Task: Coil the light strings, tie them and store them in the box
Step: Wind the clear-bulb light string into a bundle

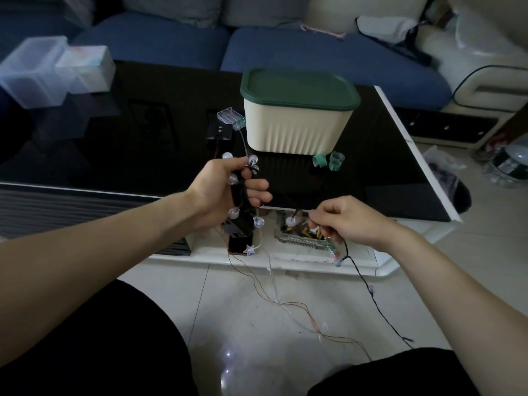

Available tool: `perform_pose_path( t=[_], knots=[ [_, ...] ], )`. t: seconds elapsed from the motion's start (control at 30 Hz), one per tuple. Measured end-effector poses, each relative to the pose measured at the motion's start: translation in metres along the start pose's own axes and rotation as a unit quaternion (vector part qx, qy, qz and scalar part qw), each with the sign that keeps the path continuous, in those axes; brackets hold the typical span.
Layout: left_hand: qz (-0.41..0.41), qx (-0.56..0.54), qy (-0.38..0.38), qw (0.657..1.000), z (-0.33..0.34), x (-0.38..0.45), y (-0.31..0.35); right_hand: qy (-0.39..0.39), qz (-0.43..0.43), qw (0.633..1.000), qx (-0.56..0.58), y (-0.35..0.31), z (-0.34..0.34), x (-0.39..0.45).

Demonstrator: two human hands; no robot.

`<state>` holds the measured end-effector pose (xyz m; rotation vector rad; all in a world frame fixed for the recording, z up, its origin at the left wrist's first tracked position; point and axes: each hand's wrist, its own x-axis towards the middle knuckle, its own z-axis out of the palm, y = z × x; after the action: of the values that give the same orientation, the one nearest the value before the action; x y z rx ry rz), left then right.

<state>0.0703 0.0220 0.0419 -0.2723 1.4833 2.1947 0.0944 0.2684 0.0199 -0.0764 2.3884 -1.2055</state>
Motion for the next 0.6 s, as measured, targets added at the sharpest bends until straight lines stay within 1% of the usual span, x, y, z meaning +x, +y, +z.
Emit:
perform_pose_path(
  t=[0.17, 0.27, 0.33, 0.47, 0.53, 0.6],
  knots=[
    [0.005, -0.005, -0.029, 1.0, 0.003, -0.002, 0.0, -0.006, -0.079, 0.993, -0.091, -0.023, 0.022, -0.004],
    [-0.009, 0.027, -0.043, 0.999, 0.004, 0.0, -0.005, -0.005, -0.124, 0.985, -0.123, -0.033, 0.038, -0.002],
    [-0.021, 0.078, -0.048, 0.996, 0.003, 0.004, -0.011, 0.0, -0.142, 0.982, -0.122, -0.037, 0.044, -0.002],
    [-0.027, 0.155, -0.034, 0.987, 0.006, 0.006, -0.025, -0.037, -0.151, 0.984, -0.087, -0.041, 0.045, -0.004],
    [-0.042, 0.167, -0.049, 0.984, 0.011, 0.0, -0.028, -0.017, -0.169, 0.981, -0.094, -0.041, 0.04, -0.004],
    [-0.055, 0.188, -0.08, 0.977, 0.015, -0.005, -0.028, 0.021, -0.181, 0.978, -0.103, -0.039, 0.035, -0.004]
  ],
)
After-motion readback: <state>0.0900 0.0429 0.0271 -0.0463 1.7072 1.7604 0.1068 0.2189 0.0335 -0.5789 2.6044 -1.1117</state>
